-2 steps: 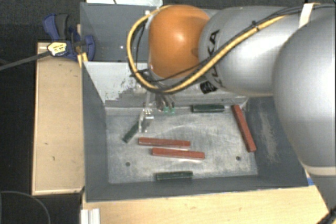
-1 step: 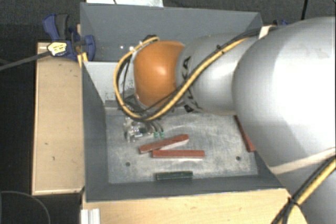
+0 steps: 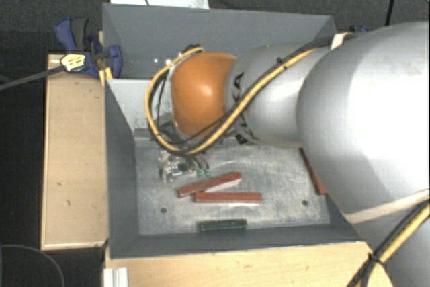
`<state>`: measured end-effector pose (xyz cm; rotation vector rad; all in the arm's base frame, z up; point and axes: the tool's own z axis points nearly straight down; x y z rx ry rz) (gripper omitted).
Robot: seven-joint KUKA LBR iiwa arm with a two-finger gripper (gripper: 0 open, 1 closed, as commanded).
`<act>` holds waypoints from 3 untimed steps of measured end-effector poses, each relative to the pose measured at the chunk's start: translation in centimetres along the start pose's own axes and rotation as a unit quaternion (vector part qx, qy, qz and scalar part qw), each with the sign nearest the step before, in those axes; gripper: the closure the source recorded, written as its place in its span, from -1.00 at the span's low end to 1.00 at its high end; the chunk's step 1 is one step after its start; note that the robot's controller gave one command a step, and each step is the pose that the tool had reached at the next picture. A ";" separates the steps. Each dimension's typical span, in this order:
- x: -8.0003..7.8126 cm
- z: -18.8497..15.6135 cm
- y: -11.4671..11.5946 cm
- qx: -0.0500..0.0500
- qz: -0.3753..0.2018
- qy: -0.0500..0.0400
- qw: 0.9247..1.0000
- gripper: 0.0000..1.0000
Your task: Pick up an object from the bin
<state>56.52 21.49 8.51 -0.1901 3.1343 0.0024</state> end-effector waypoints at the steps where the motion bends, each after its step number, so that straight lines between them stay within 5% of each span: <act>1: -0.2 -4.9 -0.6 0.001 0.003 0.003 1.000 1.00; 3: -0.8 -15.1 -1.0 0.000 -0.016 -0.003 1.000 1.00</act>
Offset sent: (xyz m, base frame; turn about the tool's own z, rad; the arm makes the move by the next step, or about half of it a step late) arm 0.0070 -0.0097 0.1199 -0.0381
